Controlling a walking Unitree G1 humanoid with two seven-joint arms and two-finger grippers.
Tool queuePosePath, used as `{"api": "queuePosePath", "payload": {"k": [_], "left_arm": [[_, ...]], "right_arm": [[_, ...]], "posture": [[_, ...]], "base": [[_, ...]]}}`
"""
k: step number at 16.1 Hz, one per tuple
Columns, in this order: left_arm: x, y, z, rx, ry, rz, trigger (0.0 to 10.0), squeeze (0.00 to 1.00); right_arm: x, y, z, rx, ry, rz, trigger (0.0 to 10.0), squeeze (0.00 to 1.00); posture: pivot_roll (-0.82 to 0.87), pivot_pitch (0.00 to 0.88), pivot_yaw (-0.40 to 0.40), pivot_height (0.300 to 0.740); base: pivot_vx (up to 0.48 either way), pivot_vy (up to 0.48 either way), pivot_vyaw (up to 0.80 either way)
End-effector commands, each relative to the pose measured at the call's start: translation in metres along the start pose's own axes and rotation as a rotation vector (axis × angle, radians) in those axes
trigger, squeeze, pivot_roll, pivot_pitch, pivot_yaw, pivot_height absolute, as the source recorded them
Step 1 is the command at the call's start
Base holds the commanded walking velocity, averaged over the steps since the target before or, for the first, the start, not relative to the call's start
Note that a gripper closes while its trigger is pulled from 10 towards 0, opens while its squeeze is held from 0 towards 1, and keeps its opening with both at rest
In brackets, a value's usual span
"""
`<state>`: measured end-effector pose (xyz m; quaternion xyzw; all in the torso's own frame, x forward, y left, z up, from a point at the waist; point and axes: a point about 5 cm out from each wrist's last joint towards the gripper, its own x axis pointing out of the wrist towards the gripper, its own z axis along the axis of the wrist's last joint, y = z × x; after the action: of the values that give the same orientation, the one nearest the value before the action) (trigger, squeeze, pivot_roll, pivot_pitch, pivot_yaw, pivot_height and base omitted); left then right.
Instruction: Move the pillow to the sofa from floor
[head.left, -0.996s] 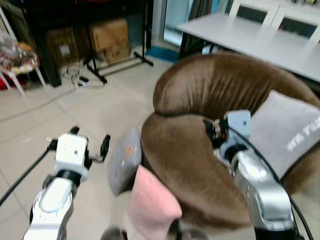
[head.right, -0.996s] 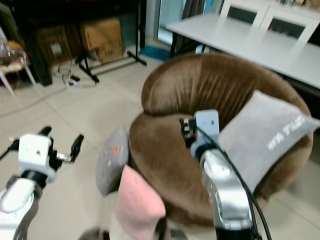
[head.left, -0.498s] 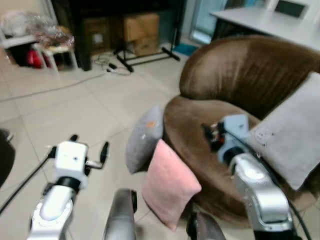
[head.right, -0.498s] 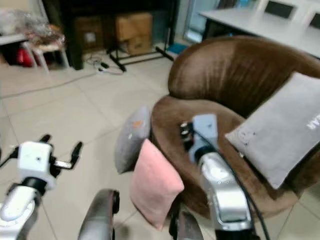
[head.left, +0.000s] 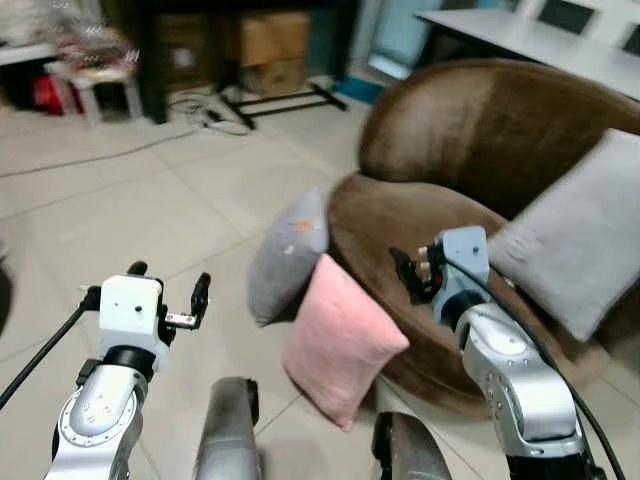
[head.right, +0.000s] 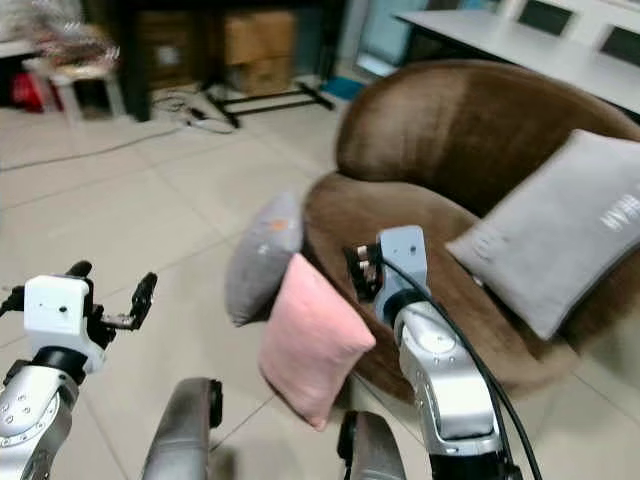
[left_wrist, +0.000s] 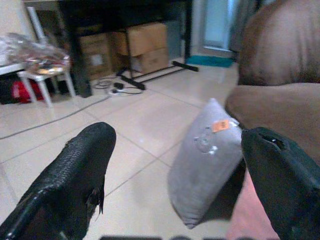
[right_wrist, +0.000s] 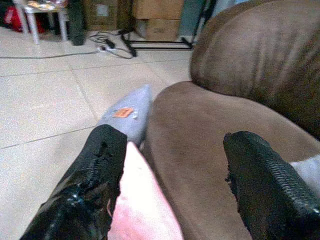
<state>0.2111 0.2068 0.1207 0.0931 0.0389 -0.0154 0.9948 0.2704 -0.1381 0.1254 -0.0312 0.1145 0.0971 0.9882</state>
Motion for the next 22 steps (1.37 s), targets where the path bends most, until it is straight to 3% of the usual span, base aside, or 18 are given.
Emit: {"api": "queuePosePath", "payload": {"k": [1, 3, 4, 5, 6, 11, 12, 17, 22], "left_arm": [[0.002, -0.006, 0.002, 0.002, -0.011, -0.020, 10.0, 1.00], [0.002, -0.007, 0.002, 0.009, -0.012, -0.024, 10.0, 1.00], [0.004, -0.009, 0.002, 0.028, -0.016, -0.044, 10.0, 1.00], [0.005, -0.009, 0.002, 0.037, -0.018, -0.054, 10.0, 1.00], [0.006, -0.010, 0.002, 0.042, -0.020, -0.063, 10.0, 1.00], [0.014, -0.004, 0.006, 0.069, -0.042, -0.083, 10.0, 1.00], [0.015, -0.001, 0.006, 0.093, -0.043, -0.075, 10.0, 0.57], [0.015, 0.003, 0.008, 0.085, -0.056, -0.085, 10.0, 0.58], [0.013, 0.004, 0.008, 0.082, -0.057, -0.080, 10.0, 0.58]], "right_arm": [[-0.002, -0.007, 0.002, -0.008, -0.004, -0.017, 10.0, 1.00], [-0.002, -0.007, 0.001, -0.009, -0.001, -0.019, 10.0, 1.00], [-0.002, -0.008, 0.000, -0.008, -0.001, -0.036, 10.0, 0.46], [-0.001, -0.008, -0.001, -0.006, 0.001, -0.045, 10.0, 0.06], [-0.002, -0.009, -0.002, -0.004, 0.002, -0.055, 10.0, 0.00], [-0.005, -0.006, -0.005, 0.042, 0.005, -0.091, 10.0, 0.00], [-0.006, -0.006, -0.006, 0.036, 0.005, -0.100, 10.0, 0.00], [-0.006, -0.005, -0.008, -0.012, -0.002, -0.096, 10.0, 0.00], [-0.003, -0.001, -0.011, 0.017, 0.009, -0.099, 10.0, 0.00]], "posture": [[0.00, 0.000, -0.103, 0.604], [-0.01, 0.000, -0.102, 0.604], [-0.01, 0.000, -0.082, 0.604], [-0.01, 0.000, -0.082, 0.604], [-0.01, 0.000, -0.069, 0.604], [-0.01, 0.000, -0.001, 0.604], [-0.01, 0.000, 0.015, 0.604], [0.01, 0.000, 0.023, 0.604], [0.02, 0.000, 0.012, 0.604]], "base": [[0.000, 0.000, 0.00], [0.000, 0.000, 0.00], [0.000, 0.000, 0.00], [0.000, 0.000, 0.00], [0.000, 0.000, 0.00], [0.000, 0.000, 0.00], [0.000, 0.000, 0.00], [0.106, 0.000, 0.16], [0.305, 0.000, 0.32]]}}
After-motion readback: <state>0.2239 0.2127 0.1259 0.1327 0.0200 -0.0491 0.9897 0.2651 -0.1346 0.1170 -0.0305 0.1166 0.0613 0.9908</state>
